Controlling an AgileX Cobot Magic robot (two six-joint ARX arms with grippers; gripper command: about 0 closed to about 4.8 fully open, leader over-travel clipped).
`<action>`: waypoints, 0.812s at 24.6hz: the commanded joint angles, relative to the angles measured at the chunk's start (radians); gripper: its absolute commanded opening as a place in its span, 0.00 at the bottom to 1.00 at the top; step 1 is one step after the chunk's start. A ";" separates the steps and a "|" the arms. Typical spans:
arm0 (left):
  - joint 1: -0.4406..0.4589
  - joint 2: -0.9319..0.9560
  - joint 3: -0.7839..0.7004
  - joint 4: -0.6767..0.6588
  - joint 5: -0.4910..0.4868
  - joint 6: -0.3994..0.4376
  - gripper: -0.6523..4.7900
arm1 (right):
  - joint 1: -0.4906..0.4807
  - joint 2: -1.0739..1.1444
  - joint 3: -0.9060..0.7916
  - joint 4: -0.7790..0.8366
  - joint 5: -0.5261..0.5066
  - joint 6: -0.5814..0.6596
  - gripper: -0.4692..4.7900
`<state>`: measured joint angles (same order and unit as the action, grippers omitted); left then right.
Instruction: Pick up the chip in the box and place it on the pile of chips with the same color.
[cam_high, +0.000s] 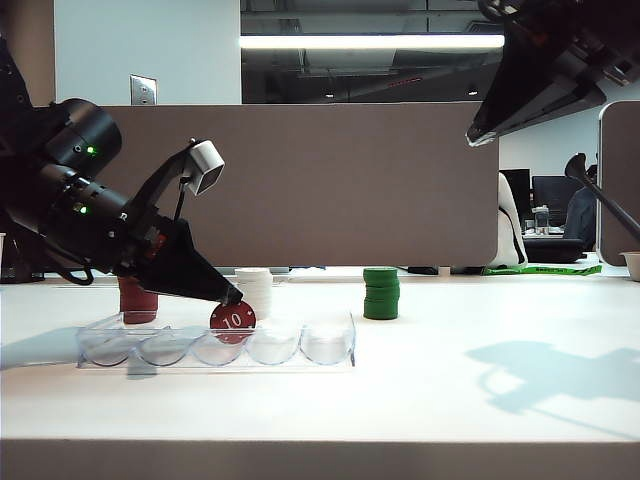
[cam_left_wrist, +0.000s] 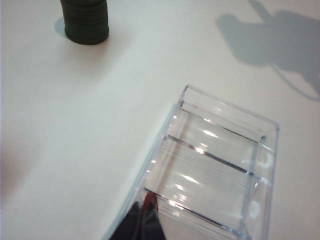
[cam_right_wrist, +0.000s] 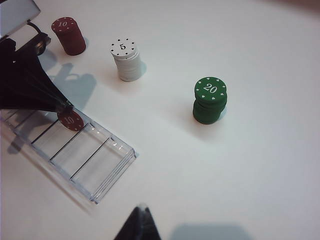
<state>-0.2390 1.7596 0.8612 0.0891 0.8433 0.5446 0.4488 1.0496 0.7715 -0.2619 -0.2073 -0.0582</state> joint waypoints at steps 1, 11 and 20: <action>-0.002 -0.003 0.005 0.002 0.011 -0.003 0.11 | 0.000 -0.002 0.005 0.007 -0.004 -0.002 0.08; -0.002 -0.042 0.008 0.085 0.081 -0.120 0.11 | 0.000 -0.002 0.005 0.007 -0.004 -0.002 0.08; 0.080 -0.137 0.012 0.364 0.021 -0.544 0.11 | 0.000 -0.002 0.005 0.008 -0.004 -0.002 0.08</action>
<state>-0.1829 1.6249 0.8680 0.3965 0.8783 0.1131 0.4488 1.0496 0.7715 -0.2619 -0.2070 -0.0578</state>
